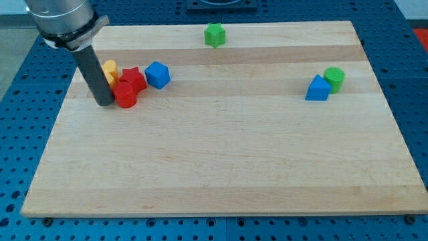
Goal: Push the red circle horizontally to the triangle
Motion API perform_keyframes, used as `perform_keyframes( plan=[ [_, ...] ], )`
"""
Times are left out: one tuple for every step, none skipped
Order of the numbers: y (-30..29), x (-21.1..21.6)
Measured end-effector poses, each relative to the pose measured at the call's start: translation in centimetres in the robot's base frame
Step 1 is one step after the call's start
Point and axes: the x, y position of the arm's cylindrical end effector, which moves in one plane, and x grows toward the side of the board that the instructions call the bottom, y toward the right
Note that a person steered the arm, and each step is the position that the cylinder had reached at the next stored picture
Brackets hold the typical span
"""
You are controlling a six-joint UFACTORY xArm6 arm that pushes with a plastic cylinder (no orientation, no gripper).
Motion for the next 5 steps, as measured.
perform_keyframes(
  plan=[
    [1.4, 0.0],
    [4.0, 0.0],
    [6.8, 0.0],
    [10.1, 0.0],
    [13.2, 0.0]
  ],
)
